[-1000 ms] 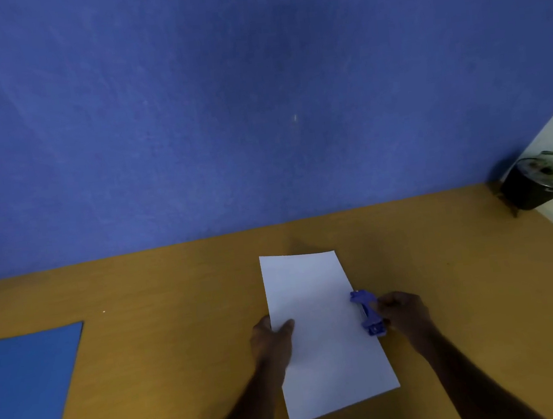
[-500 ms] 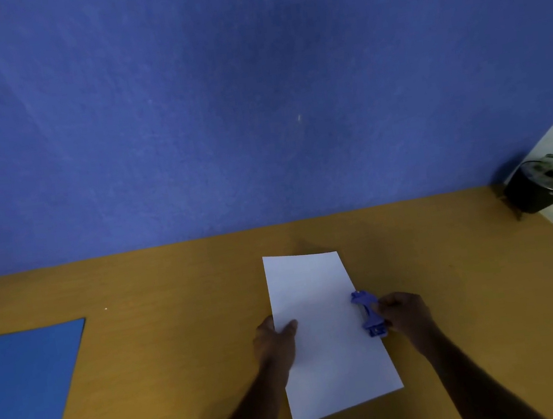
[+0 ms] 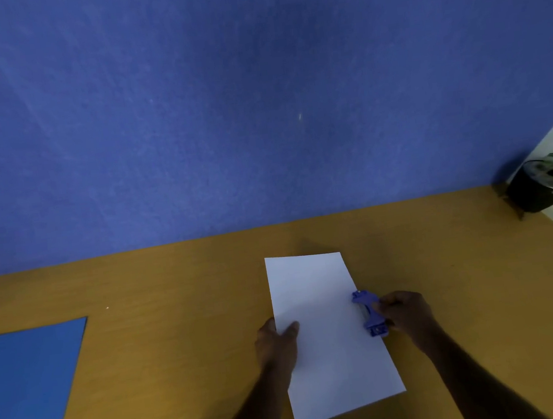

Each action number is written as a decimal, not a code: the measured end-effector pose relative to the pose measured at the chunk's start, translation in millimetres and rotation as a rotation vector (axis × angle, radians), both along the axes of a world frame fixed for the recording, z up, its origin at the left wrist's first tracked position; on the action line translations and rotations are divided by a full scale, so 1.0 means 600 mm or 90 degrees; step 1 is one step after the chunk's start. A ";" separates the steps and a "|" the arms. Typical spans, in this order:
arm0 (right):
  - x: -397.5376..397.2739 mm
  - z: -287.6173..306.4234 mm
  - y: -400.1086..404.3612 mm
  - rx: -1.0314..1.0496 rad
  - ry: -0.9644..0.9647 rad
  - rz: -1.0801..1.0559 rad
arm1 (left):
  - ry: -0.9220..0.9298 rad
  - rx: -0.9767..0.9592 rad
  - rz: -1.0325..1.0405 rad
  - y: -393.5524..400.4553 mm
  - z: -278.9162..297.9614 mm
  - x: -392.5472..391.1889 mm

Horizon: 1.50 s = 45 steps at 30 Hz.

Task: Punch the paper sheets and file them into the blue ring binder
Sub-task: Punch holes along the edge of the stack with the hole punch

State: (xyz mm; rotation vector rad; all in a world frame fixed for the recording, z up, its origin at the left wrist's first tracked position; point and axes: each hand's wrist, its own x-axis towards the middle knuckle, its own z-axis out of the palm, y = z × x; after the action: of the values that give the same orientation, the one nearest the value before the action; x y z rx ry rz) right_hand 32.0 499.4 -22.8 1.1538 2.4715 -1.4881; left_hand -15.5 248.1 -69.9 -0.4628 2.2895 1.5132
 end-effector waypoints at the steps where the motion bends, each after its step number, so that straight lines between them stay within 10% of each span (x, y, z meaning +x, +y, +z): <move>1: 0.000 0.002 -0.001 0.002 -0.001 0.004 | 0.001 0.003 -0.001 0.000 0.008 0.001; 45: -0.021 -0.023 0.026 0.088 -0.182 0.120 | 0.002 -0.043 -0.012 0.001 -0.002 -0.010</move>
State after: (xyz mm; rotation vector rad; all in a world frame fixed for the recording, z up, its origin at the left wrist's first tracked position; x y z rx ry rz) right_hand 19.5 515.1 -36.5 1.0337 2.4335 -1.0395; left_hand -21.2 248.9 -71.2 -0.4557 2.3469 1.4333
